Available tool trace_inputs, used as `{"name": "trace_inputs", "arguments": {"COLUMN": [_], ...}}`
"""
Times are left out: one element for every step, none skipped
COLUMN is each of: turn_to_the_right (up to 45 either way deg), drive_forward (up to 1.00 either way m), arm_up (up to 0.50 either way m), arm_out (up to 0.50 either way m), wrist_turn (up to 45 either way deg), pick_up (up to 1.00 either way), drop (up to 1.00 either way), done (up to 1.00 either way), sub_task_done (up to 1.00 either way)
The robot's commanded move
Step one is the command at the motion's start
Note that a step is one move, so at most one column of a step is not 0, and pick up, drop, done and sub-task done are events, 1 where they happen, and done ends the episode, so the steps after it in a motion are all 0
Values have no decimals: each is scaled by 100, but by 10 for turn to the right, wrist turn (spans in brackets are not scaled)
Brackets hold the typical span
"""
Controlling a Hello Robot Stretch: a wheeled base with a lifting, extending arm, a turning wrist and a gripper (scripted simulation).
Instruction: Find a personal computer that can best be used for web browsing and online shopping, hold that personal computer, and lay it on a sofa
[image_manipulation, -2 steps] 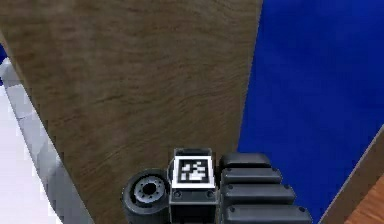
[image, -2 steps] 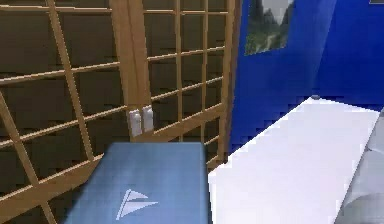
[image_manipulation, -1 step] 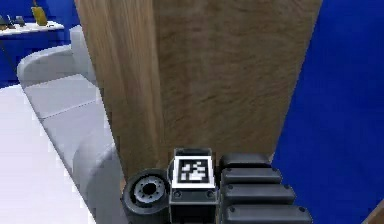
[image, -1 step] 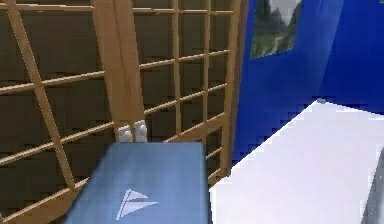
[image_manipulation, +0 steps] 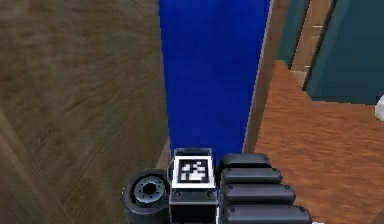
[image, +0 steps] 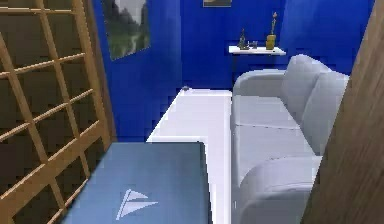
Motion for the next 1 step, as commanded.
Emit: {"name": "trace_inputs", "arguments": {"turn_to_the_right": [0], "drive_forward": [70], "arm_up": [0], "arm_out": [0], "wrist_turn": [0], "pick_up": [0], "drop": [0], "done": [0], "sub_task_done": [0]}}
